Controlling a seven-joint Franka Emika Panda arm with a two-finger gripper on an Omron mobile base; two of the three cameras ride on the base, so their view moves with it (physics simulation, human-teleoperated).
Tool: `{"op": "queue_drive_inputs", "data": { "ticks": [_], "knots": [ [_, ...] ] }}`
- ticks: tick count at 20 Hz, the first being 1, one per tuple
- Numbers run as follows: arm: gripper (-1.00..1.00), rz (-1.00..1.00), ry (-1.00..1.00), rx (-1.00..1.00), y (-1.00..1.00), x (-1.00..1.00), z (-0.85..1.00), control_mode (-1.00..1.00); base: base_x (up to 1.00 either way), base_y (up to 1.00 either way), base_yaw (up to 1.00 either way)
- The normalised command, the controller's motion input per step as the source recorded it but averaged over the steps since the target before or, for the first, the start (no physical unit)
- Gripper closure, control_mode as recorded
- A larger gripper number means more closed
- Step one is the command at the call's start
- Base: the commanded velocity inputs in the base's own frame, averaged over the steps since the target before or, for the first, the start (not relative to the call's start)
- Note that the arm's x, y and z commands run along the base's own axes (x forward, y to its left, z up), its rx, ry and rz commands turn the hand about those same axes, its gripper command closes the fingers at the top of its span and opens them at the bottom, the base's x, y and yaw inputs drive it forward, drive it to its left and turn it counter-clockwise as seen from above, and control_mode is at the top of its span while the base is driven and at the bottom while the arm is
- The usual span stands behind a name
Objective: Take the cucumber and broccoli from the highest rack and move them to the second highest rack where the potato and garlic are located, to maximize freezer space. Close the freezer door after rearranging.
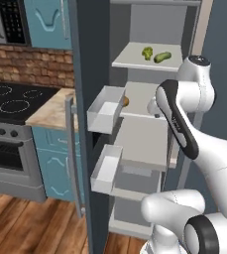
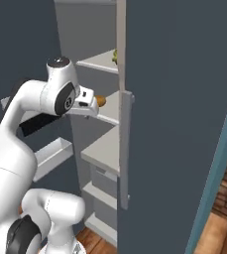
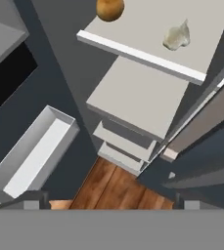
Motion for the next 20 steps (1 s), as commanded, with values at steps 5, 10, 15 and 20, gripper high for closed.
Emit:
{"op": "queue_drive_inputs", "data": {
  "ticks": [5, 10, 15, 20],
  "knots": [
    [-1.00, 0.00, 0.00, 0.00, 0.00, 0.00, 0.00, 1.00, 0.37, 0.02, 0.19],
    [-1.00, 0.00, 0.00, 0.00, 0.00, 0.00, 0.00, 1.00, 0.37, -0.02, 0.01],
    [-1.00, 0.00, 0.00, 0.00, 0.00, 0.00, 0.00, 1.00, 0.48, 0.00, 0.00],
    [-1.00, 0.00, 0.00, 0.00, 0.00, 0.00, 0.00, 1.00, 0.53, 0.01, 0.00]
  ]
}}
